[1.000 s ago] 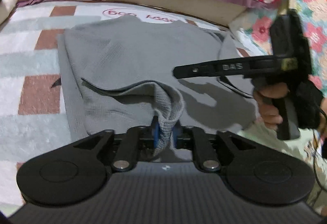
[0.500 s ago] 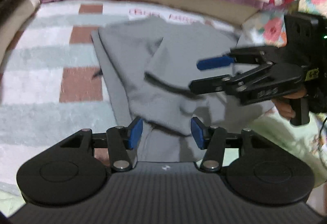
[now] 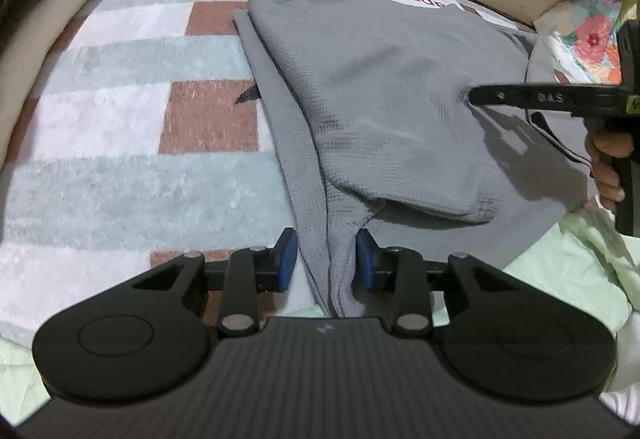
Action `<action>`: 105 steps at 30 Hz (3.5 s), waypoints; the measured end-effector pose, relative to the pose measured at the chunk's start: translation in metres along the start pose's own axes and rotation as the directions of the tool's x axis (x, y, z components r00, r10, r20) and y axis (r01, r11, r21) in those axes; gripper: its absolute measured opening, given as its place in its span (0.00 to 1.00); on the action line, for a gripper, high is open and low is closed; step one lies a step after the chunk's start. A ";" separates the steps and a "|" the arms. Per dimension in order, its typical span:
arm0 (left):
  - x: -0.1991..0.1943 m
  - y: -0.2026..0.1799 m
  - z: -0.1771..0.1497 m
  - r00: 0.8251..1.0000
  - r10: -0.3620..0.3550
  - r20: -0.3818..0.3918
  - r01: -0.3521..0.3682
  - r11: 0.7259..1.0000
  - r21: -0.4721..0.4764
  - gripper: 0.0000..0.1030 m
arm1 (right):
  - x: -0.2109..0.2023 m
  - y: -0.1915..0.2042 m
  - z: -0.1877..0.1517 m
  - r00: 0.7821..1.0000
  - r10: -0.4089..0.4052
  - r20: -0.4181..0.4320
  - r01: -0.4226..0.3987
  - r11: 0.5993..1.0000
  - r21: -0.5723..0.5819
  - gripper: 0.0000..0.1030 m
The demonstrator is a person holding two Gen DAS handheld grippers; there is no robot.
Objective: Fold clothes
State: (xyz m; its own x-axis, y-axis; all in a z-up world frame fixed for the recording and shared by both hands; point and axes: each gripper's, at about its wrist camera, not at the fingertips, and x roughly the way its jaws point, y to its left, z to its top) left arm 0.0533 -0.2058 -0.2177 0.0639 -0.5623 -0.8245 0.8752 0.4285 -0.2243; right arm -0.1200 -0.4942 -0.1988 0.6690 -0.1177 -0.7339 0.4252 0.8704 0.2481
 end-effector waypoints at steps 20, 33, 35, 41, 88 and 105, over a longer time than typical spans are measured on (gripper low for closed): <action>-0.007 -0.003 -0.001 0.997 0.044 0.057 -0.042 0.999 -0.029 0.08 | -0.026 0.106 -0.032 0.985 0.174 0.016 -0.132 0.799 -0.586 0.05; -0.015 0.019 -0.007 0.999 0.047 -0.002 -0.046 0.987 -0.156 0.26 | -0.017 0.098 -0.061 0.964 0.197 -0.177 -0.264 0.764 -0.588 0.22; -0.019 0.025 -0.006 0.999 0.035 0.008 -0.033 0.982 -0.188 0.29 | -0.028 0.083 -0.052 0.948 0.256 -0.190 -0.318 0.797 -0.513 0.34; -0.029 0.044 0.022 0.988 0.014 0.151 0.032 0.954 -0.299 0.34 | -0.052 -0.027 -0.008 0.993 0.114 -0.006 -0.113 0.967 -0.231 0.47; 0.060 -0.108 0.061 0.989 -0.142 0.039 0.124 0.948 0.293 0.46 | -0.111 -0.187 -0.060 0.943 -0.332 -0.006 0.331 0.939 0.089 0.65; 0.058 -0.144 0.036 0.974 -0.227 -0.007 0.211 0.897 0.388 0.48 | -0.163 -0.191 -0.136 0.948 -0.313 0.059 0.215 0.764 0.608 0.05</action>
State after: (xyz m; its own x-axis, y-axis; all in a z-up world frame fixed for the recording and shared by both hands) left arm -0.0519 -0.3262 -0.2145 -0.1394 -0.6398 -0.7558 0.9847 -0.0092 -0.1738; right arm -0.3933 -0.5768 -0.2126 0.5370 -0.4124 -0.7359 0.8393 0.3493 0.4167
